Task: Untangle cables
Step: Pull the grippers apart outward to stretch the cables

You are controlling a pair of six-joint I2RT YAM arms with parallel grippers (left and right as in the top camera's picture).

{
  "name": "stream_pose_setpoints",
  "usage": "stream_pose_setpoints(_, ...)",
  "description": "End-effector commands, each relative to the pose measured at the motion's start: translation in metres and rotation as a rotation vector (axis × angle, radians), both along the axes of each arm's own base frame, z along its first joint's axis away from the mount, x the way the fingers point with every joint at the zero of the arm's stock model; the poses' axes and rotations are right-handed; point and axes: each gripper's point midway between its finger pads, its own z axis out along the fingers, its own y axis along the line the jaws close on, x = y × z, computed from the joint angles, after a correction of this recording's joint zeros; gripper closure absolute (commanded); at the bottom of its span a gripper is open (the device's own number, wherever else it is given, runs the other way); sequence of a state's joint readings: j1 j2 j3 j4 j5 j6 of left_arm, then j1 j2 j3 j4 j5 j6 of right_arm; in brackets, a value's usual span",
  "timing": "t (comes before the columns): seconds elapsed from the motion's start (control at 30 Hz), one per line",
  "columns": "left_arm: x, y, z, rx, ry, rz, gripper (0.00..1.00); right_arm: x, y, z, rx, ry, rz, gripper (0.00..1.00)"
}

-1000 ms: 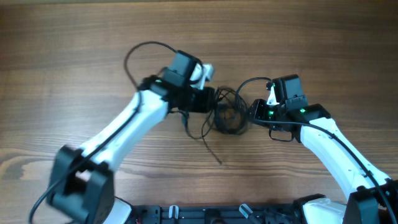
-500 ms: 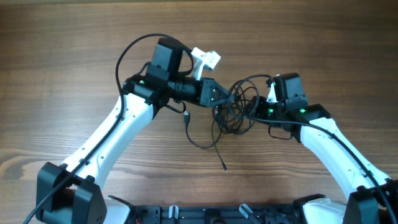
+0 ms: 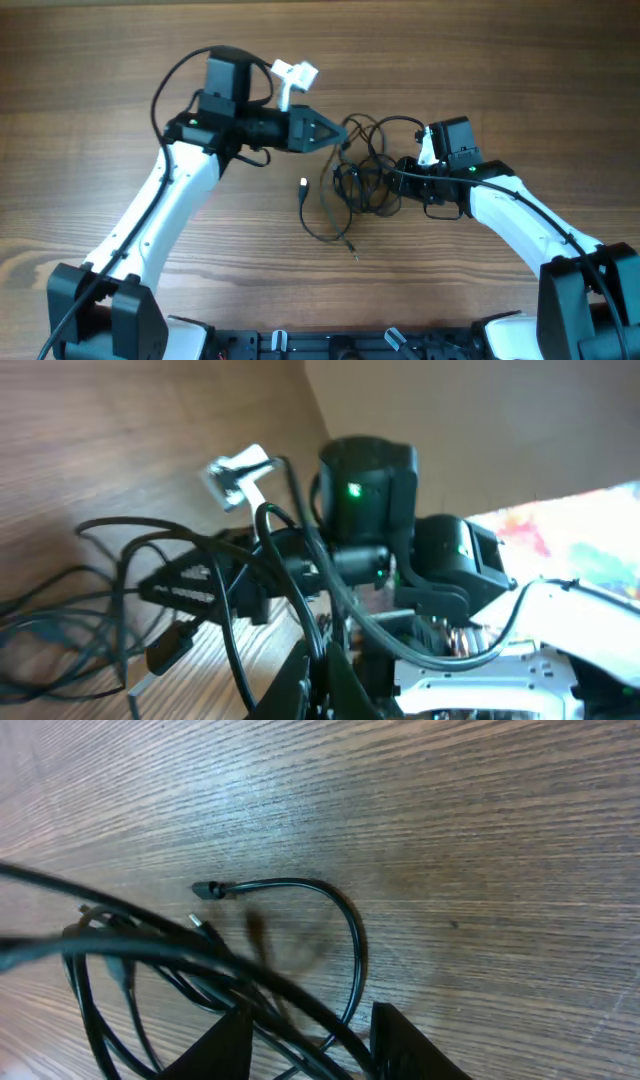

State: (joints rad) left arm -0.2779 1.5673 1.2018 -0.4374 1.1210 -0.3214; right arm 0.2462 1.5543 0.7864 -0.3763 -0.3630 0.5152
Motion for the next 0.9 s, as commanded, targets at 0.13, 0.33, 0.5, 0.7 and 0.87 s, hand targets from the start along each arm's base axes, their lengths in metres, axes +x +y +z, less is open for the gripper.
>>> stream_pose_setpoints(0.13, 0.021, 0.035, -0.001, 0.036, 0.020, 0.125, 0.96, -0.020, 0.007, -0.008, 0.013, 0.052, 0.120, 0.80)
stream_pose_setpoints(0.33, 0.033, 0.057, -0.038, 0.237, 0.081, 0.277, 0.96, -0.035, 0.004, -0.013, -0.012, 0.091, 0.178, 0.96)
stream_pose_setpoints(0.5, 0.039, 0.092, -0.072, 0.457, 0.126, 0.425, 0.96, -0.031, -0.034, -0.027, -0.204, 0.139, -0.006, 0.96)
stream_pose_setpoints(0.7, 0.045, 0.156, -0.090, 0.562, 0.226, 0.593, 0.96, -0.038, -0.091, -0.034, -0.458, 0.188, -0.203, 0.96)
stream_pose_setpoints(0.87, 0.049, 0.215, -0.092, 0.555, 0.304, 0.743, 0.96, -0.033, -0.109, -0.026, -0.453, 0.176, -0.259, 0.96)
